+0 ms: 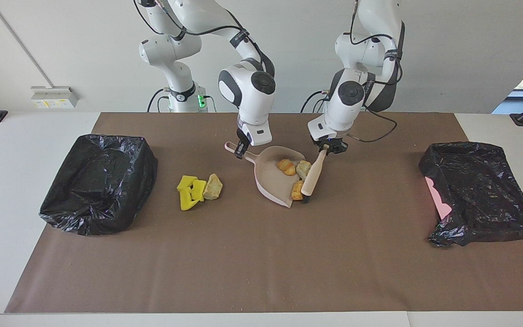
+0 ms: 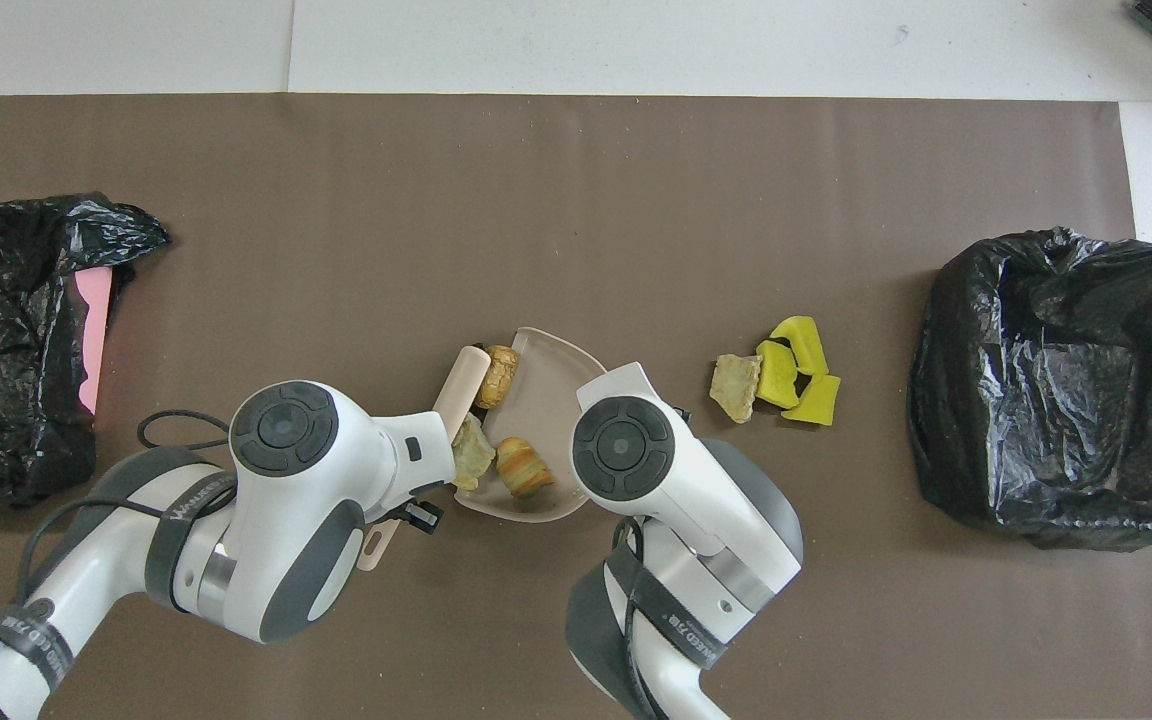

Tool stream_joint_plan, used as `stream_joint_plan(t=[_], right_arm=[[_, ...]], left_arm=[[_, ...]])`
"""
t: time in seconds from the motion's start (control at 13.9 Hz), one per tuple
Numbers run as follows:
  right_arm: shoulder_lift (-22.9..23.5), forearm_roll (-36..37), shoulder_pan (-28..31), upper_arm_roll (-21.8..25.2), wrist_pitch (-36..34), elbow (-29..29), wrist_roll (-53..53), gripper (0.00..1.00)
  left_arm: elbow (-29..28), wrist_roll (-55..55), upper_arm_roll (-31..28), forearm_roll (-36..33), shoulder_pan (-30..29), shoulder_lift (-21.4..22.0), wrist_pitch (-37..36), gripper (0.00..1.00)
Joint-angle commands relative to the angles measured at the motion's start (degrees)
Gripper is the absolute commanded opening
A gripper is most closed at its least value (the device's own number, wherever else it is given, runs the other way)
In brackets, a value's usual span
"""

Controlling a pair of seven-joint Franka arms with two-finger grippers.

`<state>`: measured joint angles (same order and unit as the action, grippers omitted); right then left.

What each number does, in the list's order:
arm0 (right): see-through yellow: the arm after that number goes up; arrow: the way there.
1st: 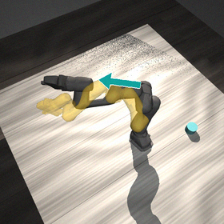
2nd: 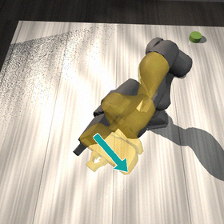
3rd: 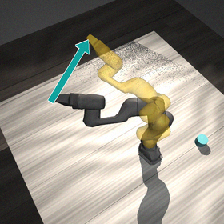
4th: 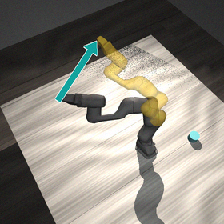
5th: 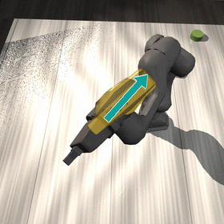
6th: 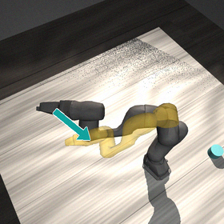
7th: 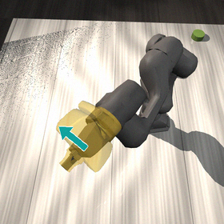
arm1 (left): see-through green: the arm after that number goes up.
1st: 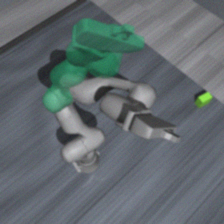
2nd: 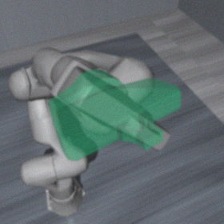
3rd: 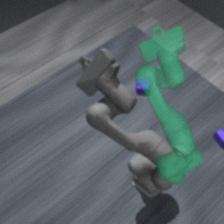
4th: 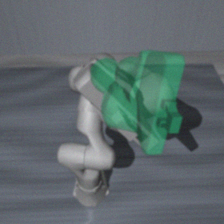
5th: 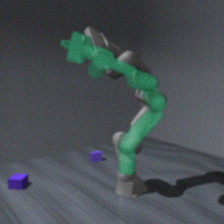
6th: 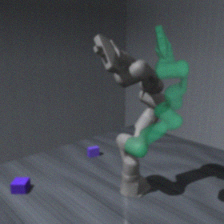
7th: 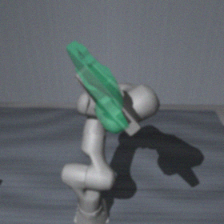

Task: Sweep and dump trash in bin
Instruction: 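Sweep the scraps into the dustpan with the brush in the left gripper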

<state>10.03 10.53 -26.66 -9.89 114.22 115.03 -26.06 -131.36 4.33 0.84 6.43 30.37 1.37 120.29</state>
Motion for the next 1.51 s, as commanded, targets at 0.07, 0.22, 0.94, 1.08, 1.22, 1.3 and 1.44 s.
stream_joint_plan(t=[0.07,0.22,0.94,1.08,1.22,1.3,1.44], right_arm=[[-0.2,1.5,0.2,-0.1,1.3,0.5,2.1,0.0],[-0.2,1.5,0.2,-0.1,1.3,0.6,2.5,0.0],[-5.6,0.5,7.1,0.0,-8.8,-3.8,-6.3,0.0],[-7.7,0.4,10.3,0.0,-12.1,-4.8,-10.6,0.0],[-10.6,0.4,13.5,0.4,-15.7,-6.0,-12.6,0.0],[-12.3,0.4,15.7,0.7,-16.2,-6.0,-14.8,0.0],[-14.9,0.1,21.8,0.7,-17.2,-6.5,-20.3,0.0]], left_arm=[[-0.8,-5.0,-0.8,4.5,6.6,1.8,-1.3,0.0],[0.9,-7.7,-1.0,4.6,6.2,1.0,-2.6,0.0],[3.0,-33.3,-0.8,2.6,4.7,3.1,-10.0,0.0],[1.6,-34.0,-0.6,2.6,5.5,4.3,-9.9,0.0],[-1.2,-37.5,-0.5,2.6,8.5,6.2,-7.6,0.0],[-3.2,-40.7,-0.4,2.6,11.0,7.6,-5.3,0.0],[-5.8,-47.5,-0.4,2.6,17.2,9.0,-2.2,0.0]])
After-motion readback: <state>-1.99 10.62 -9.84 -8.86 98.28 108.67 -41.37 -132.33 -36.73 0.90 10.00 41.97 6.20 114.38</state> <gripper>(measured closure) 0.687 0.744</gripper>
